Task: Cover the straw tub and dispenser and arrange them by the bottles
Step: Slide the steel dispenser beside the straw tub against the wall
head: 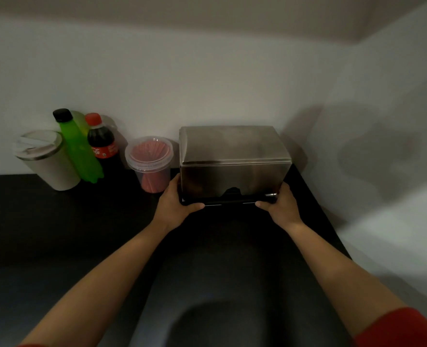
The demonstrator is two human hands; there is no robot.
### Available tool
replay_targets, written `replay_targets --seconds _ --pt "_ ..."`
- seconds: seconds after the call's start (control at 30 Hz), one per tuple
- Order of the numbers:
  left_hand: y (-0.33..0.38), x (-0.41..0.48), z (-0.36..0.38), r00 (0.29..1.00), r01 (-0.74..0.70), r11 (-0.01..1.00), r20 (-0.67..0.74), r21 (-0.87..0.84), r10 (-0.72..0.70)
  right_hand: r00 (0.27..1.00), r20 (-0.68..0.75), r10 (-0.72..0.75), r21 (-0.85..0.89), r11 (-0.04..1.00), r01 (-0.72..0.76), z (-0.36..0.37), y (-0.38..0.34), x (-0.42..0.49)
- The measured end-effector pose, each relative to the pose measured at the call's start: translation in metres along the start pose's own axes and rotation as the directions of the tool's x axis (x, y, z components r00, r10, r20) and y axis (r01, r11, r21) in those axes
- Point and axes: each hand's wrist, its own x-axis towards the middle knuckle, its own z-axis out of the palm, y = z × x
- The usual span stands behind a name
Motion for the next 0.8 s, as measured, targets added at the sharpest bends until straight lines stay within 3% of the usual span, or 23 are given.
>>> replay_targets --seconds 0.8 --pt "-0.0029 0.0033 -0.0057 0.999 0.014 1.0 -0.03 0.012 -0.014 0.997 0.022 0.072 -0.034 0.997 -0.071 0.0059 -0.0009 -0.0064"
